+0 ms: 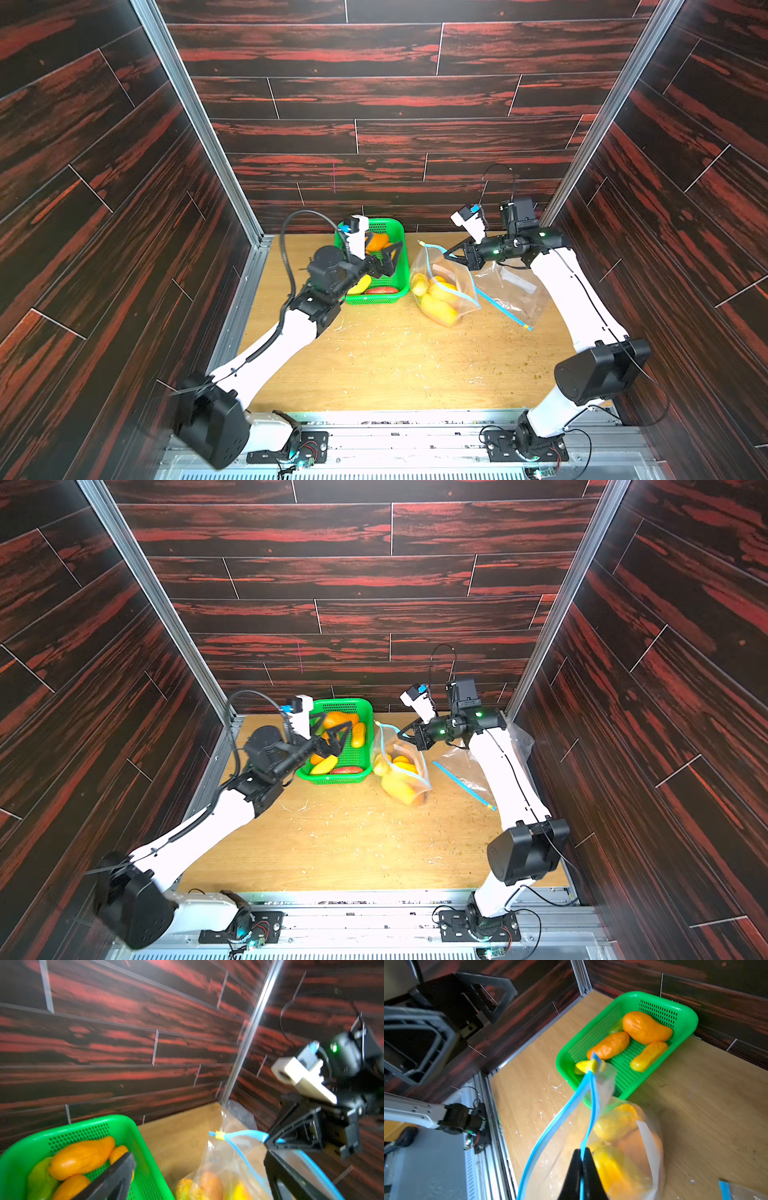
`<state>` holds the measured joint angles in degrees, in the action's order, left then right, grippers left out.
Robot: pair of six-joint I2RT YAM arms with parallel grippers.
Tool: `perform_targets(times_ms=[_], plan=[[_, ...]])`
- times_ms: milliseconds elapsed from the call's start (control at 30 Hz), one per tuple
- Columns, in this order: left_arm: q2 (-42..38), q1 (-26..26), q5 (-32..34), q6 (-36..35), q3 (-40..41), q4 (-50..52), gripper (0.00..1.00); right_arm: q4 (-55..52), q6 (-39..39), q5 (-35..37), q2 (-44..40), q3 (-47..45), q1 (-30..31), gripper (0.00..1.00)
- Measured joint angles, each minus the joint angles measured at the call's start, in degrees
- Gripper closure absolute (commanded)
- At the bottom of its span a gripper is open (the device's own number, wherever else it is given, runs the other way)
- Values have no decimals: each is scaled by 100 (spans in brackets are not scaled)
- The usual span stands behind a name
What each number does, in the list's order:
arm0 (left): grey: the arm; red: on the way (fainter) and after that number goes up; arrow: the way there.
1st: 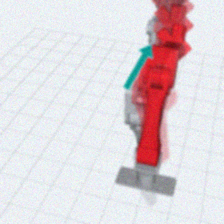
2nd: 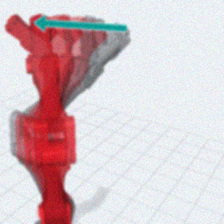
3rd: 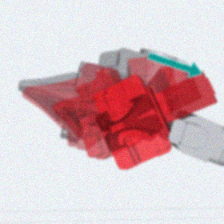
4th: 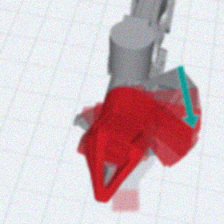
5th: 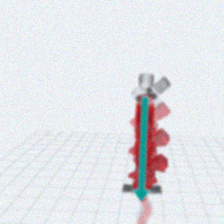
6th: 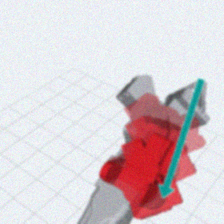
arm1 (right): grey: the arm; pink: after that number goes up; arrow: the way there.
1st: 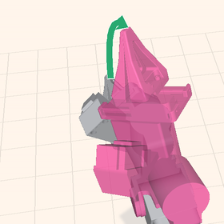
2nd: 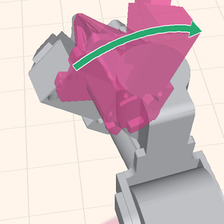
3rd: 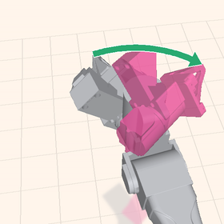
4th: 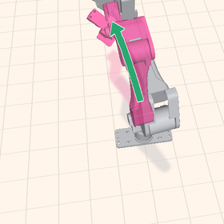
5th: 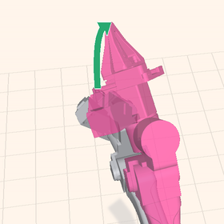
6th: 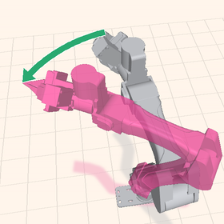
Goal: Place the mango in a zip-top bag and seal the zipper
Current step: Adjust the zipper food storage bag at the center of the board.
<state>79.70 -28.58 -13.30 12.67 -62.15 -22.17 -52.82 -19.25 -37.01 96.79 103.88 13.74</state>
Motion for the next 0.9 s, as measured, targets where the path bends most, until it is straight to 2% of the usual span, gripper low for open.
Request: perform_targets(times_ms=[200, 333, 733, 800, 900], plan=[[931, 4, -791, -1058, -173, 306, 0, -153, -455, -144, 83, -129, 0, 100], [1598, 4, -1384, -1558, -669, 538, 0, -133, -625, -358, -9, -400, 0, 100], [3150, 52, -2907, -2140, -2323, 831, 0, -107, -809, -713, -92, -605, -70, 100], [3257, 74, -3040, -2181, -2452, 916, 4, -87, -835, -789, -129, -638, -133, 100], [3351, 125, -3248, -2190, -2592, 1069, 21, -66, -857, -935, -203, -669, -227, 100]])
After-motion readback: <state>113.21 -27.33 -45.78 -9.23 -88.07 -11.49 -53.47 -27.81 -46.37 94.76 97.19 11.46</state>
